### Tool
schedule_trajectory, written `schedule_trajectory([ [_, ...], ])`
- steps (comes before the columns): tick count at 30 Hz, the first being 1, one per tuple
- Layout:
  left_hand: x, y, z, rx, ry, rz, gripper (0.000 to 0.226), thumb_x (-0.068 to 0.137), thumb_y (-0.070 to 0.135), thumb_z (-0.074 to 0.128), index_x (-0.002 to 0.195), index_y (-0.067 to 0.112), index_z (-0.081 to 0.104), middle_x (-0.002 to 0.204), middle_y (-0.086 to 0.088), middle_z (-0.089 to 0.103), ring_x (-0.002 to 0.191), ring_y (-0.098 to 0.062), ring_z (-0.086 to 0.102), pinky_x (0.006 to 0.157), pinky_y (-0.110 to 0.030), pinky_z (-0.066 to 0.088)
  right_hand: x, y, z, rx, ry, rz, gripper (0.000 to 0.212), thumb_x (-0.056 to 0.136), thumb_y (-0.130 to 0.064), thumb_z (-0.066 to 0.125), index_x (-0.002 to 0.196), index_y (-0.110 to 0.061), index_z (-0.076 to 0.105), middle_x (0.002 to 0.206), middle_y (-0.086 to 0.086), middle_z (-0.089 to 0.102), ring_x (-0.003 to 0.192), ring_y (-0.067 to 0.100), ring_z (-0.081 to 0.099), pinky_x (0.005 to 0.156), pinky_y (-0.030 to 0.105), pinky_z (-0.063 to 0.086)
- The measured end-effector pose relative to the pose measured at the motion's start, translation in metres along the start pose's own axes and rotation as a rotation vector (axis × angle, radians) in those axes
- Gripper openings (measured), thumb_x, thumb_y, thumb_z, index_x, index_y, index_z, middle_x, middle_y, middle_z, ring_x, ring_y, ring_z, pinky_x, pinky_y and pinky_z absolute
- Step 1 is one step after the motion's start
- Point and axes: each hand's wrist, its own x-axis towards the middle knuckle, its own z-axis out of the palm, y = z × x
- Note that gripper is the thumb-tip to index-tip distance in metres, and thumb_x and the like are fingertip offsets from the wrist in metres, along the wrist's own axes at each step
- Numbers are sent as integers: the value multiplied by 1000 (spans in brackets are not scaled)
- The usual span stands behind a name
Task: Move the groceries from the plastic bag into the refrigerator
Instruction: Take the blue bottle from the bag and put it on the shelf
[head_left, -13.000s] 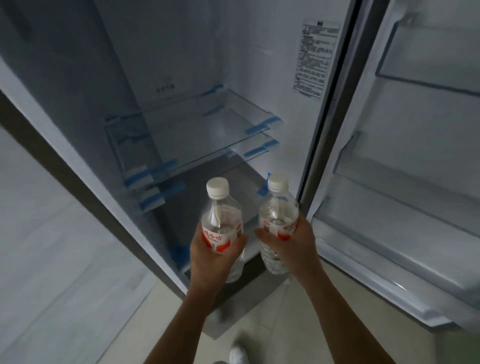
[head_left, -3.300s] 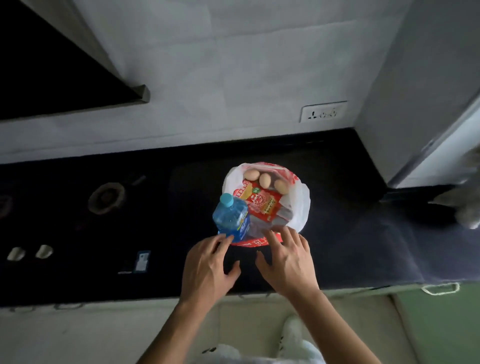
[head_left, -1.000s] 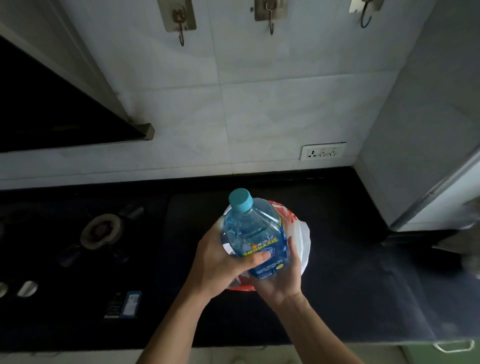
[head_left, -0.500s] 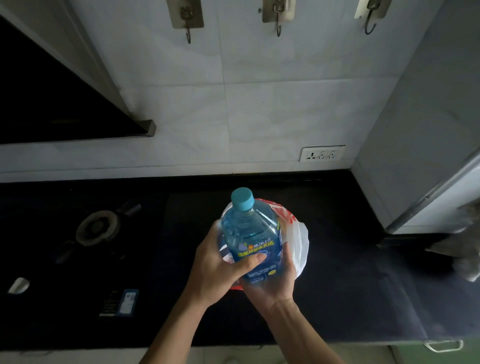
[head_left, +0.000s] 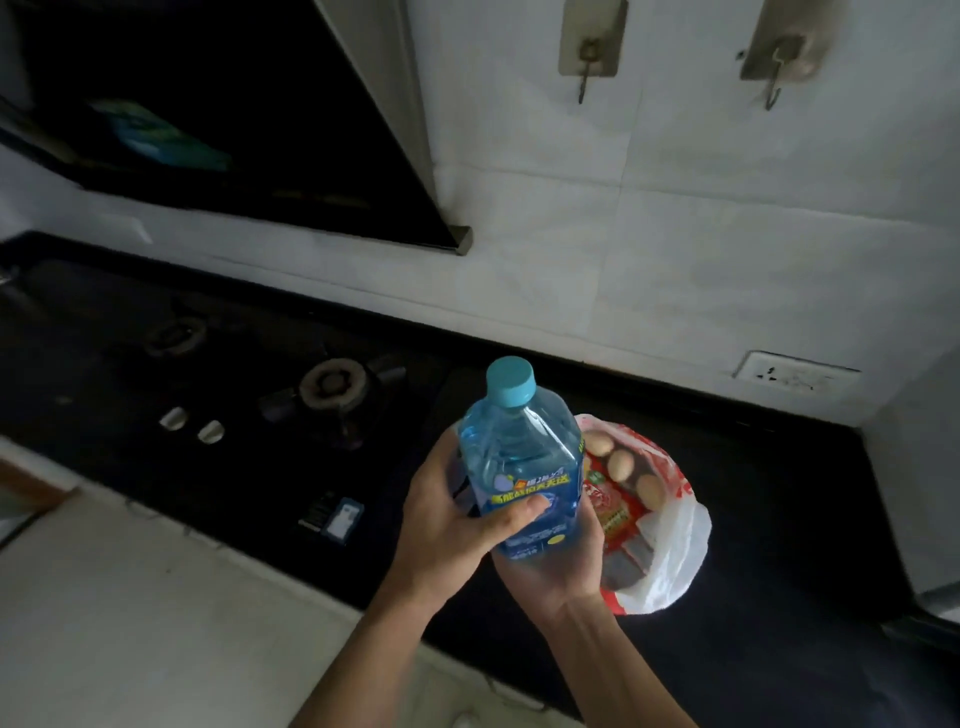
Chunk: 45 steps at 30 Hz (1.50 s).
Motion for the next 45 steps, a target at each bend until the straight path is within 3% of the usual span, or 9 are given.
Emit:
schedule_trajectory([
  [6,-42,12,-8,87,208,-34,67,67,13,85,128,14,56,116,-9,70,110,-28,67,94,-56,53,-23,19,9,-22,-94,192,57,103,-43,32,119,-6,72,121,18,69,107,31,69,81,39,59],
  [11,-100,20,-15,165,413,-32,71,64,18,89,127,24,58,116,-1,71,109,-21,68,88,-41,57,-45,45,-1,-140,-78,373,58,103,-48,29,138,-10,57,133,18,62,121,34,61,94,44,53],
  [14,-141,27,-22,217,552,-30,72,60,21,92,123,32,59,115,8,71,107,-13,68,81,-27,57,-63,72,-9,-202,-120,487,45,105,-34,35,115,-13,73,109,8,73,100,27,69,81,34,58],
  [16,-166,31,-28,235,638,-34,71,61,19,91,123,29,59,115,8,71,107,-12,68,82,-27,57,-75,91,-7,-270,-149,491,33,105,-23,42,107,-14,74,96,3,76,90,24,71,70,27,60],
  [20,-215,39,-40,251,810,-33,72,62,23,88,127,21,58,115,5,71,108,-14,68,86,-32,58,-99,129,-7,-277,-111,730,50,99,-47,45,129,-14,65,122,11,68,106,28,66,91,39,52],
  [25,-268,45,-57,289,1003,-40,69,64,15,87,127,19,59,113,4,72,105,-16,68,89,-38,59,-124,181,-6,-188,-225,937,60,101,-52,41,142,-10,52,132,16,62,114,32,63,95,44,53],
  [28,-297,49,-71,296,1095,-40,69,62,26,87,125,22,60,113,4,72,106,-17,69,89,-37,58,-138,213,-6,-197,-263,1079,67,100,-54,40,150,-9,41,143,17,52,124,33,54,105,45,46],
  [39,-384,64,-181,283,1280,-48,71,60,33,85,126,22,60,113,3,72,106,-19,69,87,-39,59,-169,357,17,-245,-326,1272,62,102,-51,33,129,-3,64,124,19,66,110,32,65,94,42,54],
  [45,-434,79,-268,292,1318,-49,70,61,33,85,126,24,59,113,6,72,107,-15,68,89,-39,59,-189,464,37,-304,-328,1301,63,104,-49,27,129,-5,64,125,16,66,115,31,63,101,39,48],
])
